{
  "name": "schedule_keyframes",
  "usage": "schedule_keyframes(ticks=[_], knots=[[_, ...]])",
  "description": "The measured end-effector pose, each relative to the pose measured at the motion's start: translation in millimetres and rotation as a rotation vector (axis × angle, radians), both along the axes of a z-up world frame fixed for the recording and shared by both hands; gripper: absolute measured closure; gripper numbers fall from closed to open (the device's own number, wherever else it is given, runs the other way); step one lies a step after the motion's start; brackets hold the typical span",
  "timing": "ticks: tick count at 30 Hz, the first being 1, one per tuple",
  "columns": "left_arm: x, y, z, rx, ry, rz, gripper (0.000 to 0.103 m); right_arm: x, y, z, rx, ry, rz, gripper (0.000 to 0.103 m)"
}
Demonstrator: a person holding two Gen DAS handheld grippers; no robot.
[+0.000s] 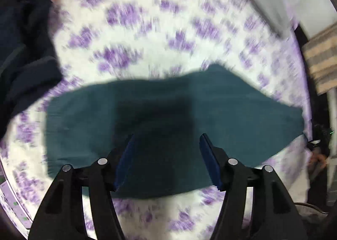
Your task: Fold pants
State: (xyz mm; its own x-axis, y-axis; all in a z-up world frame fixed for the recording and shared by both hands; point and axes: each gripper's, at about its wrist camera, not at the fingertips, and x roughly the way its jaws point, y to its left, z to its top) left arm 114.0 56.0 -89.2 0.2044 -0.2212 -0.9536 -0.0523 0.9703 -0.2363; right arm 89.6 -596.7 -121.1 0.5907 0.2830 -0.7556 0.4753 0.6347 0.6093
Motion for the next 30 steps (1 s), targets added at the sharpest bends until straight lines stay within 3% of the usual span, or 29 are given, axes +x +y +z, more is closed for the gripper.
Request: schedule_keyframes(ticks=[2,3,5,6,7,8,9,11,13,15,17,20,22,26,29,30], knots=[[5.9,-2.5,-31.2,0.040,0.061,0.010,0.043,1.7,5.3,-10.1,0.026,0.012,0.003,0.025],[4.8,-2.9,-25.7,0.031,0.004,0.022,0.036,2.6,6.3,-13.0,0.027,0.013,-0.002,0.025],[8.2,-5.2,-24.9,0.033,0.030,0.033,0.036,7.5,8.1,-17.6,0.031,0.002,-0.022,0.026],[9.2,-7.1,-24.3,0.044,0.040,0.023,0.035,10.2,8.4,-18.5,0.029,-0.004,-0.025,0.039],[9.7,-8.4,-24.5,0.047,0.045,0.019,0.035,15.9,7.4,-22.1,0.025,0.000,-0.032,0.070],[12.2,-9.7,-25.1,0.049,0.049,0.022,0.035,19.3,5.0,-26.9,0.036,0.018,-0.046,0.087],[13.2,-10.5,-26.7,0.052,0.051,0.026,0.035,20.6,1.5,-32.6,0.061,0.034,-0.066,0.096],[13.6,-14.3,-29.7,0.069,0.048,0.016,0.034,19.9,-1.3,-30.6,0.101,0.026,-0.097,0.096],[13.0,-16.0,-29.7,0.071,0.043,0.011,0.032,21.9,13.5,0.0,0.053,-0.039,-0.047,0.096],[14.9,-18.4,-33.7,0.073,0.046,0.012,0.031,29.0,37.5,31.8,0.007,-0.098,0.058,0.096],[18.7,-16.0,-37.2,0.063,0.054,0.030,0.032,42.0,84.5,66.8,-0.036,-0.151,0.243,0.096],[17.5,-12.6,-28.3,0.029,0.039,0.049,0.032,54.7,159.3,86.9,-0.074,-0.178,0.464,0.096],[16.6,-11.3,-19.4,0.009,0.021,0.051,0.032,58.8,204.4,82.6,-0.055,-0.183,0.562,0.096],[16.4,-8.8,-4.9,-0.024,-0.008,0.057,0.032,63.0,300.8,39.1,-0.051,-0.104,0.750,0.095],[23.2,-13.0,-3.5,-0.033,-0.013,0.061,0.032,61.4,352.6,-1.8,-0.099,0.015,0.870,0.077],[25.0,-15.3,-5.3,-0.037,-0.006,0.064,0.032,58.9,361.1,-9.5,-0.099,0.039,0.897,0.062]])
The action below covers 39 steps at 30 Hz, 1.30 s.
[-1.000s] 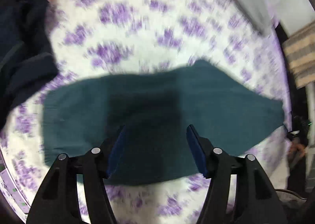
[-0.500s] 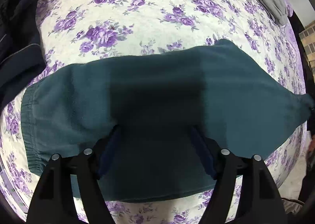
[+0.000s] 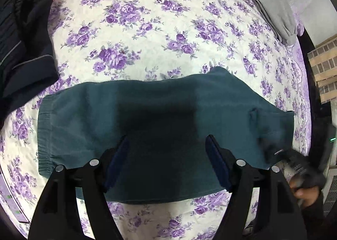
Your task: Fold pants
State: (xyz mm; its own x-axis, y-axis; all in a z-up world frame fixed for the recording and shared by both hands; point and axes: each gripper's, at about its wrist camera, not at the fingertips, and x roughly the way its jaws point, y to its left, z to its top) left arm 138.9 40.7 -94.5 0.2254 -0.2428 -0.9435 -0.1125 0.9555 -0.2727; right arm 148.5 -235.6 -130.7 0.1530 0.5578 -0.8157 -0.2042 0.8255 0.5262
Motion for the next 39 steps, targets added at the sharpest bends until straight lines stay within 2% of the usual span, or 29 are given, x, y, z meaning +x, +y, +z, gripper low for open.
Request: schedule_keyframes(ticks=[1,4,6,8,10,12,15,19,23,24,25,27,30,32,33,36,39], knots=[[-0.5,-2.5,-1.1,-0.005,0.005,0.000,0.032,-0.9,1.8,0.1,0.028,-0.006,0.006,0.051],[-8.4,-4.5,-1.3,-0.019,0.009,-0.015,0.032,-0.2,-14.6,14.0,0.148,0.040,-0.006,0.049],[-12.6,-1.7,3.2,-0.022,0.000,-0.025,0.032,1.7,-43.7,37.2,0.188,-0.009,-0.052,0.049],[-10.6,-10.7,9.1,-0.030,-0.019,-0.046,0.032,4.8,-81.1,57.4,0.172,-0.076,-0.131,0.049],[-8.5,-23.4,14.2,-0.043,-0.031,-0.079,0.032,8.8,-126.6,63.4,0.100,-0.109,-0.244,0.052],[-6.1,-41.6,17.7,-0.056,-0.042,-0.125,0.032,9.8,-151.0,61.6,0.032,-0.121,-0.310,0.059],[-3.1,-81.4,19.7,-0.079,-0.051,-0.216,0.031,10.5,-176.8,52.1,0.004,-0.111,-0.369,0.061],[0.1,-127.3,17.6,-0.105,-0.054,-0.308,0.031,21.2,-167.2,34.8,-0.011,-0.084,-0.357,0.060],[1.1,-155.8,2.1,-0.116,-0.006,-0.354,0.031,32.4,-157.3,15.9,-0.001,-0.038,-0.325,0.060],[0.6,-160.2,-3.9,-0.110,0.007,-0.364,0.031,34.6,-154.9,12.3,-0.005,-0.035,-0.316,0.068],[-0.1,-163.7,-13.2,-0.072,0.030,-0.369,0.031,36.5,-155.4,9.7,-0.015,-0.036,-0.315,0.086],[-1.7,-163.0,-25.9,-0.021,0.064,-0.363,0.031,38.2,-163.6,9.3,-0.053,-0.048,-0.352,0.088],[-6.1,-158.7,-25.1,-0.023,0.040,-0.361,0.031,36.4,-169.7,11.9,-0.138,-0.100,-0.360,0.090],[-8.4,-156.8,-23.6,-0.014,0.039,-0.359,0.031,36.1,-167.0,1.3,-0.159,-0.095,-0.349,0.087],[-9.7,-154.1,-22.5,-0.023,0.038,-0.352,0.031,35.3,-166.4,3.8,-0.150,-0.105,-0.343,0.082],[-12.0,-146.6,-18.2,-0.027,0.042,-0.342,0.031,28.4,-173.1,22.3,-0.095,-0.129,-0.351,0.048],[-10.7,-137.9,-11.8,-0.035,0.032,-0.321,0.031,13.6,-183.9,44.2,-0.075,-0.158,-0.363,0.048]])
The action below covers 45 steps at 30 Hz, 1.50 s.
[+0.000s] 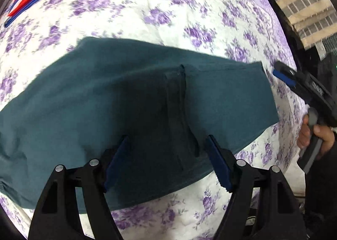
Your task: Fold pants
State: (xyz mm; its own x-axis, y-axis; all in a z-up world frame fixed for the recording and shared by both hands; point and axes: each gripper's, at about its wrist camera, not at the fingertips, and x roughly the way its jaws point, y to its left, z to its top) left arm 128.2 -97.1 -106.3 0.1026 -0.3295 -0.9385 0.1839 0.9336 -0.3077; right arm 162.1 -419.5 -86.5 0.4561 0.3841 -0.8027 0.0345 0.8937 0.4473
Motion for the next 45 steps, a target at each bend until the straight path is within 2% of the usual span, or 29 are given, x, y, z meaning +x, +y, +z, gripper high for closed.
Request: schedule_keyframes(ticks=[2,3,6,9,10,11,12,15,18,20,21,23,26,27,29,32,34,36,38,39,40,42,45], knots=[[2.9,4.5,9.0,-0.023,-0.019,0.020,0.031,-11.3,-1.5,10.6,0.015,-0.012,0.024,0.053],[5.3,4.2,13.0,-0.033,-0.031,0.022,0.030,-15.6,-0.2,12.7,0.021,-0.010,0.045,0.062],[8.8,-1.8,11.4,-0.005,-0.041,-0.006,0.027,-25.9,17.9,5.1,0.031,0.039,0.125,0.075],[4.4,-6.9,-10.0,0.025,0.019,-0.028,0.027,-39.6,37.5,-15.1,-0.055,0.111,0.176,0.079],[0.7,-8.1,-16.9,0.051,0.012,-0.044,0.027,-43.4,42.0,-22.8,-0.110,0.134,0.186,0.085],[-3.1,-10.5,-18.1,0.067,-0.015,-0.069,0.027,-47.8,43.9,-29.0,-0.153,0.137,0.195,0.086],[-6.4,-12.6,-16.1,0.082,-0.031,-0.090,0.027,-50.0,42.0,-27.6,-0.144,0.128,0.192,0.086],[-7.9,-8.1,-4.9,0.074,-0.027,-0.084,0.027,-49.0,36.1,-14.7,-0.112,0.139,0.182,0.081],[-5.8,3.3,6.3,0.029,-0.041,-0.047,0.027,-43.6,34.8,6.1,-0.090,0.063,0.185,0.081],[-2.4,8.5,11.3,0.030,-0.058,-0.032,0.027,-31.2,36.0,10.4,-0.097,0.035,0.165,0.080],[0.2,10.6,11.5,0.040,-0.061,-0.022,0.027,-23.8,36.8,9.2,-0.094,0.027,0.154,0.080],[12.1,9.2,10.4,0.056,-0.065,0.009,0.027,-3.0,38.2,-2.5,-0.099,0.021,0.112,0.070],[29.0,2.6,5.4,0.023,-0.063,0.033,0.027,24.8,31.9,-33.2,-0.089,0.093,0.030,0.063],[33.5,-1.7,-2.4,0.044,-0.048,0.015,0.027,26.3,28.8,-39.6,-0.081,0.112,0.018,0.063],[33.1,-4.7,-11.6,0.109,-0.030,-0.001,0.028,24.4,27.7,-32.4,-0.066,0.108,0.005,0.063],[19.3,-2.0,2.0,0.067,-0.055,-0.001,0.027,3.2,29.7,-5.8,-0.068,0.054,0.059,0.060],[6.8,1.8,10.0,0.012,-0.064,0.003,0.024,-16.5,33.1,2.5,-0.051,0.043,0.099,0.052],[-4.4,1.3,2.8,0.013,-0.054,-0.006,0.020,-32.2,40.0,-10.4,-0.070,0.096,0.151,0.051],[-8.4,-1.9,-16.7,0.077,-0.029,-0.024,0.020,-40.6,47.0,-36.5,-0.123,0.160,0.168,0.050],[-10.0,-3.2,-21.2,0.087,-0.045,-0.031,0.020,-44.8,51.3,-36.7,-0.142,0.118,0.171,0.041],[-12.2,-4.5,-15.7,0.090,-0.067,-0.034,0.020,-45.3,57.3,-33.9,-0.156,0.106,0.193,0.032],[-11.5,-2.2,-5.2,0.063,-0.063,-0.027,0.020,-41.1,67.3,-26.0,-0.170,0.109,0.212,0.031],[-12.1,18.3,20.5,0.004,-0.121,0.021,0.020,-36.7,69.2,-9.3,-0.145,0.085,0.211,0.031]])
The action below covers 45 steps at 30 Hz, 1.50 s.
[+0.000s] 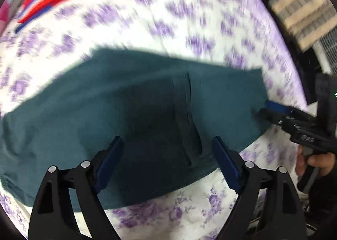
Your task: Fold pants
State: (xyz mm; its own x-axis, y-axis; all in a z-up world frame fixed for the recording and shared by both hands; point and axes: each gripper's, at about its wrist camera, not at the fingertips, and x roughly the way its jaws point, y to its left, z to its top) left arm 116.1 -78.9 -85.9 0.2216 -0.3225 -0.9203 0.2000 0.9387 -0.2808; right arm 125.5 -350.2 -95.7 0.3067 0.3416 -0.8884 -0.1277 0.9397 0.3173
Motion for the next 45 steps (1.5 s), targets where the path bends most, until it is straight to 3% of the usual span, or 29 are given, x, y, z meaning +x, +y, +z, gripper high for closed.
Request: schedule_keyframes(ticks=[3,6,13,17,22,25,30,35,38,41,43,45], knots=[[-6.9,38.0,22.0,-0.028,-0.052,0.069,0.020,4.6,-6.0,13.2,0.018,-0.031,-0.024,0.031],[-14.3,86.3,30.9,0.000,-0.069,0.171,0.020,5.8,-15.5,15.0,0.020,-0.022,-0.066,0.031],[-41.1,209.8,25.5,0.118,-0.057,0.436,0.020,-1.1,-27.2,8.4,0.029,0.008,-0.147,0.027],[-44.4,246.7,10.8,0.142,-0.036,0.493,0.020,-3.8,-17.0,8.3,0.020,0.017,-0.136,0.027],[-38.7,248.9,-26.6,0.117,0.048,0.482,0.026,-7.2,-6.5,13.7,0.021,0.014,-0.119,0.026],[-37.4,233.6,-43.6,0.190,0.051,0.411,0.024,-9.0,-4.8,15.1,0.017,0.017,-0.124,0.026],[-35.0,232.4,-44.9,0.200,0.038,0.393,0.022,-10.5,0.3,12.0,0.021,0.038,-0.122,0.025],[-35.3,234.3,-42.2,0.203,0.052,0.392,0.031,-11.5,8.5,17.3,0.027,0.027,-0.095,0.025],[-35.8,235.1,-39.3,0.196,0.054,0.402,0.041,-10.8,7.3,21.0,0.027,0.018,-0.093,0.025],[-37.2,234.7,-34.3,0.187,0.047,0.402,0.060,-11.1,4.9,22.0,0.031,0.014,-0.099,0.025],[-38.5,235.9,-30.7,0.144,0.053,0.405,0.080,-12.2,5.0,20.5,0.033,0.018,-0.098,0.025],[-38.2,233.6,-23.8,0.151,0.050,0.410,0.080,-14.0,5.3,19.0,0.036,0.023,-0.093,0.025]])
